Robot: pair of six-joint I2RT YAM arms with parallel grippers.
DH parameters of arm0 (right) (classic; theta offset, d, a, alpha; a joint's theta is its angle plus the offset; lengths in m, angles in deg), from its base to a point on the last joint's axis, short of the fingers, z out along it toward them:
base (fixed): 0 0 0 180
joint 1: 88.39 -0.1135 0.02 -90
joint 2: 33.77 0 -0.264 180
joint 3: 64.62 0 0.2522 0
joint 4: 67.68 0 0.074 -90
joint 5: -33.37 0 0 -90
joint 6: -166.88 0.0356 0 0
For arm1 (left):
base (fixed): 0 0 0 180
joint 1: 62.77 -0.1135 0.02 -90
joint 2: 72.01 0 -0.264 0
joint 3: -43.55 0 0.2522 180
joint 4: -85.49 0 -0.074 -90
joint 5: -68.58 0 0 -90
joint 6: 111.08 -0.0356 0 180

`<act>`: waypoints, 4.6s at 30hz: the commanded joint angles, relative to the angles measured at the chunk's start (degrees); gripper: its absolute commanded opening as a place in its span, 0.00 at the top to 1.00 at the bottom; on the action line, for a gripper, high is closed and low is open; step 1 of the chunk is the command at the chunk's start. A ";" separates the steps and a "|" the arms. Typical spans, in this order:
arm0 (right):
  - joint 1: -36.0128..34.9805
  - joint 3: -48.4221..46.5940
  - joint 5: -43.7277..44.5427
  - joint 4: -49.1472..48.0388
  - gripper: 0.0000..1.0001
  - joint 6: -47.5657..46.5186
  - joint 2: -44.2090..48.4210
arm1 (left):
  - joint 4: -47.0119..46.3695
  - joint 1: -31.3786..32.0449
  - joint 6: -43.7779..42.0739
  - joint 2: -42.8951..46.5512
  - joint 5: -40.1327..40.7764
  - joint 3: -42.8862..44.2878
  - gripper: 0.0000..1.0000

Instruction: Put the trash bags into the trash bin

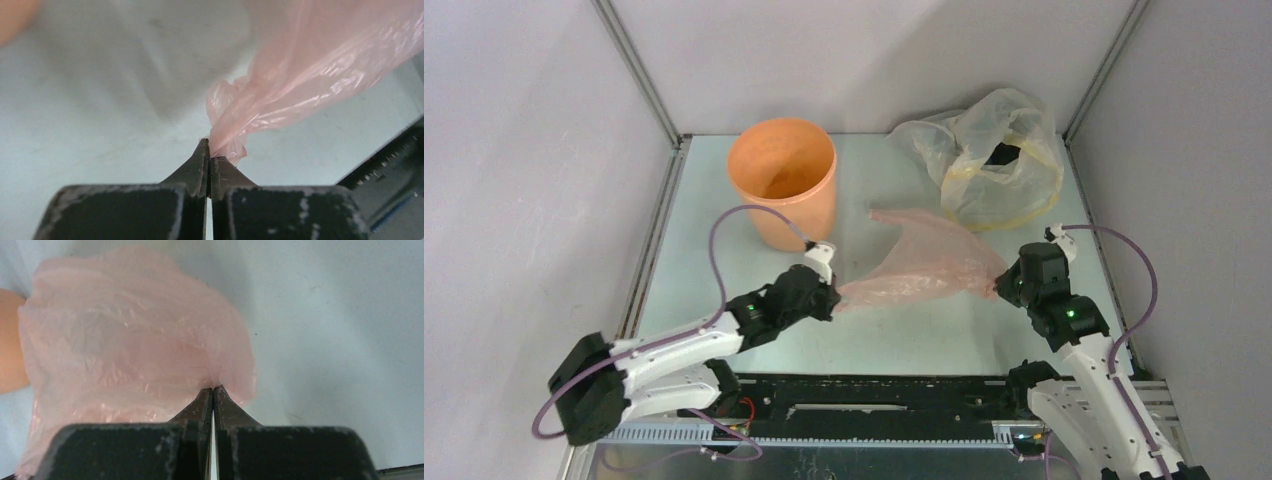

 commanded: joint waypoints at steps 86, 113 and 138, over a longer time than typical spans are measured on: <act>-5.29 31.69 -4.13 -84.61 0.36 30.70 -19.10 | 7.49 -8.56 6.16 2.66 -16.13 5.75 1.00; -0.19 31.47 -17.35 -115.92 1.00 37.74 -51.09 | 12.76 -10.86 5.26 3.85 -6.84 7.29 1.00; -2.19 16.57 -35.41 -14.59 1.00 5.59 12.87 | 14.62 -17.55 2.92 -4.63 2.62 10.26 0.92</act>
